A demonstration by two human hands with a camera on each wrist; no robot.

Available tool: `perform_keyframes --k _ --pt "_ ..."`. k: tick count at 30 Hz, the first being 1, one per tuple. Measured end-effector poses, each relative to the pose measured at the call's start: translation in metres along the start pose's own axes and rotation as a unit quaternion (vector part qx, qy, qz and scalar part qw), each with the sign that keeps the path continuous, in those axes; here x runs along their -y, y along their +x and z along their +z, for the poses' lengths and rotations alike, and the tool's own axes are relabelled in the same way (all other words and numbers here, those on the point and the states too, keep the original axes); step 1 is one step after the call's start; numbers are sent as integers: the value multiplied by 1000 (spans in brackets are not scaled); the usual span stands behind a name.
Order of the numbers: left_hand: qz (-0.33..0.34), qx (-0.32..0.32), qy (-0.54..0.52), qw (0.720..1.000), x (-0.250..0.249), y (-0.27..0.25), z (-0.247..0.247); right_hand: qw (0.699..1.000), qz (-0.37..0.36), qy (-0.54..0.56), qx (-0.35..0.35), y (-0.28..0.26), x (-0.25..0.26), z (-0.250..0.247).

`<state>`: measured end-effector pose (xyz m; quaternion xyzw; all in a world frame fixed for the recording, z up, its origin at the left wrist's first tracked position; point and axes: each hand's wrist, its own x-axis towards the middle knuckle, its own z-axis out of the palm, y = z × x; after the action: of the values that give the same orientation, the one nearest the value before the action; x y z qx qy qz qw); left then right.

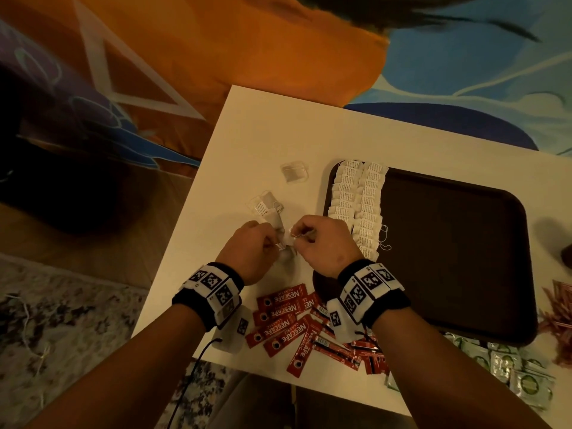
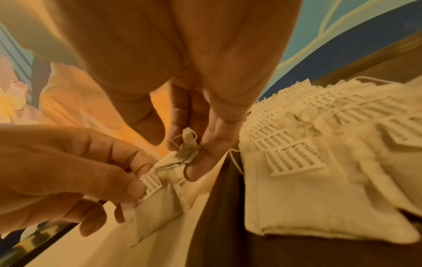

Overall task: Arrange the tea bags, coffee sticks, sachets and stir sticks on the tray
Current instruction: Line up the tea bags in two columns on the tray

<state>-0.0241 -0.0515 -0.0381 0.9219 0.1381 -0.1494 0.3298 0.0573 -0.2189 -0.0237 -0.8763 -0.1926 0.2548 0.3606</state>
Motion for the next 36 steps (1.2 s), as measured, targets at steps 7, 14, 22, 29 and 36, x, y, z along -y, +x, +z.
perform_keyframes --k 7,14,22,29,36 --pt "37 9 9 999 -8 -9 -19 998 18 44 -52 -12 -5 -19" --pt "75 17 -12 997 -32 -12 -29 996 31 63 -55 -41 -16 -53" --pt "150 111 -25 982 -75 -17 4 996 91 -12 -10 -96 -55 -90" --pt "126 129 13 983 -83 -11 45 991 133 -16 12 -103 -79 -68" --pt "103 57 13 993 -81 -3 51 993 103 -51 -39 -90 -81 -61"
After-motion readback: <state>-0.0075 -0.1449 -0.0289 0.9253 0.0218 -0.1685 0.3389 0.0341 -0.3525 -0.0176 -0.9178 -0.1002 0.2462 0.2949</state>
